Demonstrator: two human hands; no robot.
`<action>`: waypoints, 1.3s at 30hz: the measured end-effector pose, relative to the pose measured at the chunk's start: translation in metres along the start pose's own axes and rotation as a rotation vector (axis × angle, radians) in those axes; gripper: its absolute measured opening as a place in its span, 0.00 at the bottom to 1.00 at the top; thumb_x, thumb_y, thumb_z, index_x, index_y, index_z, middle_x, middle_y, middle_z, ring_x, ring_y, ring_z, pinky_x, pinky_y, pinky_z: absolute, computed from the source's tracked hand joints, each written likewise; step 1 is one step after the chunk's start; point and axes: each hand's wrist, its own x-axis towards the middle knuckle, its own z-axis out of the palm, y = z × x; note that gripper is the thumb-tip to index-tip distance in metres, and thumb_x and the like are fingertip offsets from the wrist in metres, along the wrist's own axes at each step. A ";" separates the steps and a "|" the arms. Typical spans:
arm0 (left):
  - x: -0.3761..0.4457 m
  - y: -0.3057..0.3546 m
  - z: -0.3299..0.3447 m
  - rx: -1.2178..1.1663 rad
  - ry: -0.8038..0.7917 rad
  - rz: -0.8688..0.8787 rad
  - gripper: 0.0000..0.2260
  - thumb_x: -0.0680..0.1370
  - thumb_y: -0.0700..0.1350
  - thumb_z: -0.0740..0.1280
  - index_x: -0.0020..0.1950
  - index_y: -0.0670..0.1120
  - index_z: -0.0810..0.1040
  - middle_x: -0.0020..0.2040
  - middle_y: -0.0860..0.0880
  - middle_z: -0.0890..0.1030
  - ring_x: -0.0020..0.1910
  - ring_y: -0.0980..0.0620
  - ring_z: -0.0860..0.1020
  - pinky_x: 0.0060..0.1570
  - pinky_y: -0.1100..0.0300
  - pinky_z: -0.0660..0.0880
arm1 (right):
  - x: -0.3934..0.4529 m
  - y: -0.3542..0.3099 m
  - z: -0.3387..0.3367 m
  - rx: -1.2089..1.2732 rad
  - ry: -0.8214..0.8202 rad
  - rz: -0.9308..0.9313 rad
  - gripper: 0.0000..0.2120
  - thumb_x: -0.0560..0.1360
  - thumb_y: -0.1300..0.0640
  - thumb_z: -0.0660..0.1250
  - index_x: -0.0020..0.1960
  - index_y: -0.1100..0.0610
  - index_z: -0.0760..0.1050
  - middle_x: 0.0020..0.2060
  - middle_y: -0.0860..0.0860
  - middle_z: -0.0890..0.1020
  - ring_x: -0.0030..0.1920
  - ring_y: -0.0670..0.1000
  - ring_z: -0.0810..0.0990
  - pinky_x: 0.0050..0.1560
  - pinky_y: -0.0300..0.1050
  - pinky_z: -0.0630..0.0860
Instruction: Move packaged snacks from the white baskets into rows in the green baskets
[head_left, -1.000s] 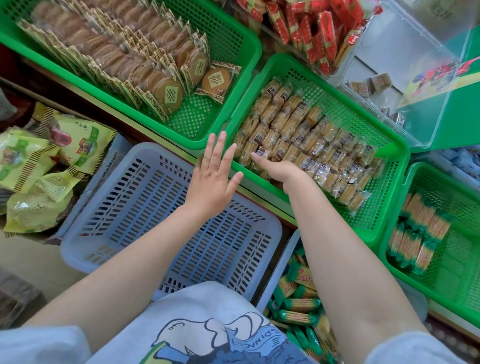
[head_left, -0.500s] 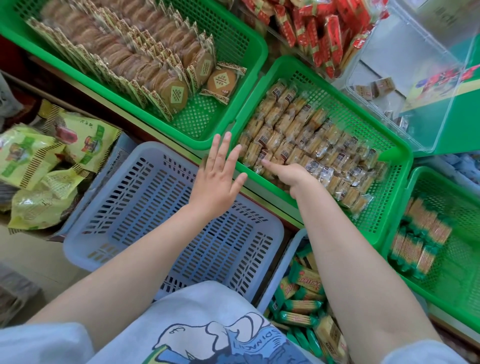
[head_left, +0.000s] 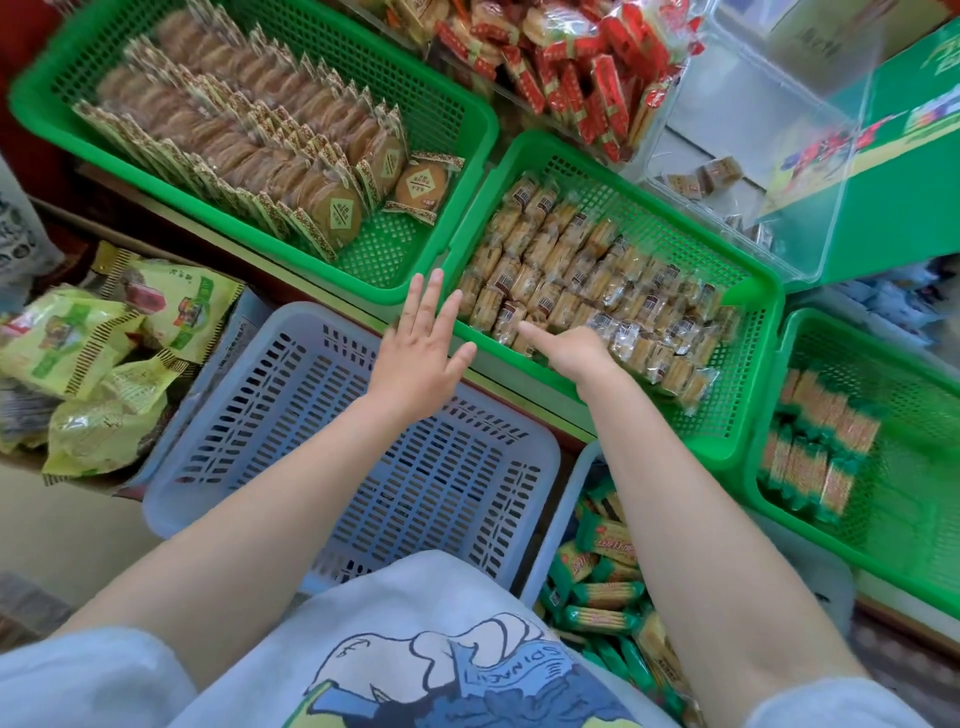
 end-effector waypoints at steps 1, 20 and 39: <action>-0.002 0.004 -0.005 -0.010 -0.020 -0.008 0.30 0.84 0.58 0.54 0.83 0.50 0.48 0.81 0.53 0.33 0.79 0.53 0.32 0.77 0.42 0.50 | -0.010 0.006 -0.005 0.023 0.009 -0.037 0.38 0.77 0.34 0.64 0.70 0.67 0.73 0.67 0.64 0.77 0.67 0.64 0.76 0.66 0.57 0.75; -0.155 0.144 0.125 -0.164 -0.723 0.293 0.11 0.84 0.50 0.61 0.62 0.50 0.79 0.52 0.52 0.84 0.46 0.59 0.82 0.44 0.59 0.79 | -0.154 0.403 0.035 0.395 0.486 0.214 0.09 0.79 0.51 0.69 0.56 0.53 0.78 0.48 0.51 0.79 0.47 0.53 0.79 0.42 0.46 0.72; -0.194 0.198 0.162 -0.531 -0.677 -0.002 0.13 0.80 0.53 0.68 0.62 0.50 0.78 0.55 0.50 0.84 0.50 0.54 0.84 0.46 0.60 0.80 | -0.173 0.422 0.035 0.707 0.380 -0.047 0.25 0.69 0.49 0.79 0.63 0.48 0.75 0.52 0.45 0.76 0.54 0.50 0.75 0.51 0.45 0.72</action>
